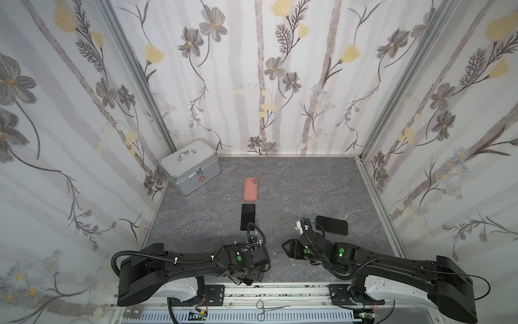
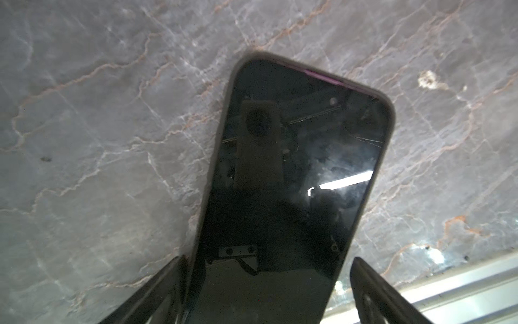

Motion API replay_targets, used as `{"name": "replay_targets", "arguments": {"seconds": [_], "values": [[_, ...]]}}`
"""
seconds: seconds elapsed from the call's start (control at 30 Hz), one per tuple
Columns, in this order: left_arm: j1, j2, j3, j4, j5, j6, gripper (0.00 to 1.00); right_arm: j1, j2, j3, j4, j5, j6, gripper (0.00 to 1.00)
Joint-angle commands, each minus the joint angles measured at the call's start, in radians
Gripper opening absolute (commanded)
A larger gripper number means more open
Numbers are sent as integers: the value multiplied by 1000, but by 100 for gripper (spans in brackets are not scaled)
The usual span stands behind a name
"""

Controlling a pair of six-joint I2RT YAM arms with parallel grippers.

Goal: Take the phone out of the phone case
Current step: Pick up the phone from the bottom-center of the table.

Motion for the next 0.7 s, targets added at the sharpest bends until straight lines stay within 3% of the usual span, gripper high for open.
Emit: {"name": "replay_targets", "arguments": {"seconds": [0.0, 0.17, 0.67], "values": [[-9, 49, 1, -148, 54, -30, 90, 2, -12, 1, 19, 30, 15, 66], [-33, 115, 37, -156, 38, -19, 85, 1, -32, -14, 6, 42, 25, 66], [-33, 122, 165, -137, -29, 12, 66, -11, -105, -64, 13, 68, 130, 64]]}}
